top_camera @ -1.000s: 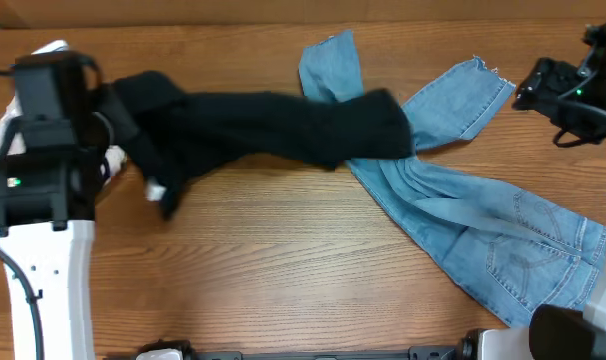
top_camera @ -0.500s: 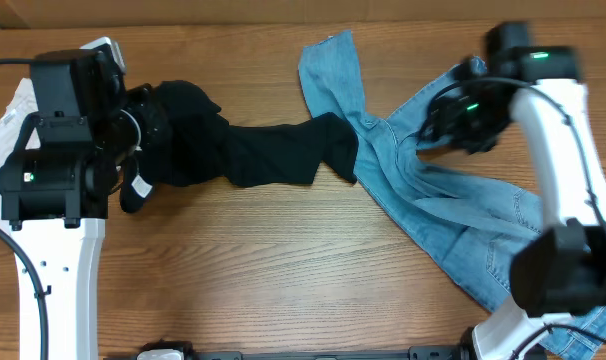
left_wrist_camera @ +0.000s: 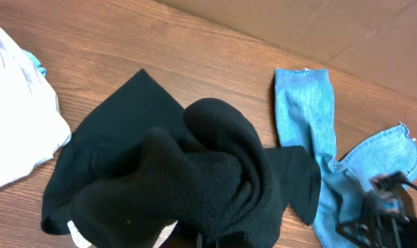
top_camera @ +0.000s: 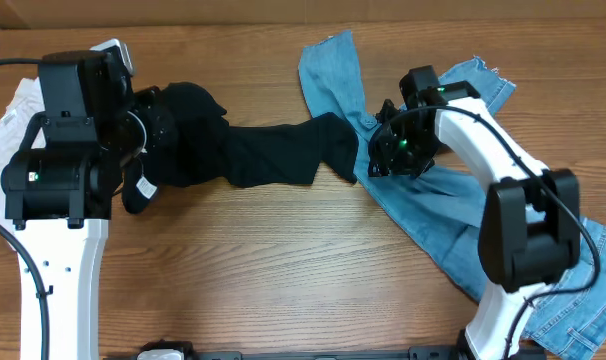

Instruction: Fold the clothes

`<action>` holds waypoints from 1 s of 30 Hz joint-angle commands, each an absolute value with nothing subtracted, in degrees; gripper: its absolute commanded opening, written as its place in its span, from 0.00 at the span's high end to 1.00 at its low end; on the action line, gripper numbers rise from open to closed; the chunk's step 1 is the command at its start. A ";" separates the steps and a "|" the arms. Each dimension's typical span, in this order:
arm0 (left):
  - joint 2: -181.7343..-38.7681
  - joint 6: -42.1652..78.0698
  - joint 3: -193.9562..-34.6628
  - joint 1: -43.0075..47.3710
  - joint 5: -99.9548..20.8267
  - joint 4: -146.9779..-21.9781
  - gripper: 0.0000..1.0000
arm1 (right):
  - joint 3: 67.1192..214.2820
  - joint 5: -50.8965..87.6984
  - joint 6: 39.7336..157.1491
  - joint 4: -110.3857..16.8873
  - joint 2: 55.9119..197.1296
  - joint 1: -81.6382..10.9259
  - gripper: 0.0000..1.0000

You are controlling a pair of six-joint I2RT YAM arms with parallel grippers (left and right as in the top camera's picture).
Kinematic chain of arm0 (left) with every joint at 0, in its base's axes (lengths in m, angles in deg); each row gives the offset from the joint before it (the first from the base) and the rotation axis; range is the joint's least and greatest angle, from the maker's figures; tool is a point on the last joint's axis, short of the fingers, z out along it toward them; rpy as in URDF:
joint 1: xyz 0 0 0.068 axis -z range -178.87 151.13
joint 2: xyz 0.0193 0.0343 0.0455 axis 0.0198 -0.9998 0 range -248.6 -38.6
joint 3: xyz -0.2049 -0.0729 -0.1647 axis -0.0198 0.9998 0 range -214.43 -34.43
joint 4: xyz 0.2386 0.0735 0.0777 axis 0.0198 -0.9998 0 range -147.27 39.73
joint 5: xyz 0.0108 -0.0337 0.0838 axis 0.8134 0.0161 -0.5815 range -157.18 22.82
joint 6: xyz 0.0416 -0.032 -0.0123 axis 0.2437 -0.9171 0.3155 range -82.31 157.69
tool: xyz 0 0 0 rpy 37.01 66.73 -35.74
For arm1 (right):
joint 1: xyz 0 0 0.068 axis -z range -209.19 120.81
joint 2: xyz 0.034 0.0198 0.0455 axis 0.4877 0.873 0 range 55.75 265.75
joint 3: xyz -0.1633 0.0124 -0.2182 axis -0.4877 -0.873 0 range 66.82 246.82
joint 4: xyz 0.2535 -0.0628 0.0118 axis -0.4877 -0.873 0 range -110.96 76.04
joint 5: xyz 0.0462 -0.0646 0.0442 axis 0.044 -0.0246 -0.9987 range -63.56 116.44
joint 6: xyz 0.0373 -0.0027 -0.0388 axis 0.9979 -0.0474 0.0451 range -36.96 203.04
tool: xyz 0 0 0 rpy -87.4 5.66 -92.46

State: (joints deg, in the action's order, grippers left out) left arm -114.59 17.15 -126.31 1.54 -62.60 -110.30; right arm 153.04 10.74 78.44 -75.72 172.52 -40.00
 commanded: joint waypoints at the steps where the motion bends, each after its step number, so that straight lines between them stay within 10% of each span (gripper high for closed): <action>1: -114.68 18.64 -126.42 1.97 -61.57 -110.78 0.96 | 152.56 18.30 78.99 -73.53 175.64 -37.44 0.39; 13: -114.70 19.97 -126.42 1.97 -64.46 -113.95 0.96 | 157.61 41.36 98.59 -69.51 177.06 -14.97 0.35; 21: -114.70 21.02 -126.42 1.97 -64.85 -114.45 0.96 | 169.37 26.91 95.97 -74.61 176.80 -3.11 0.28; 30: -114.70 21.05 -126.42 1.97 -66.01 -114.54 0.95 | 179.90 6.81 81.26 -85.16 172.21 -13.73 0.28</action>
State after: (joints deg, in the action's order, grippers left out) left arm -114.63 19.91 -126.31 1.54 -64.42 -114.61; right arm 177.17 15.70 88.82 -82.12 176.74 -7.17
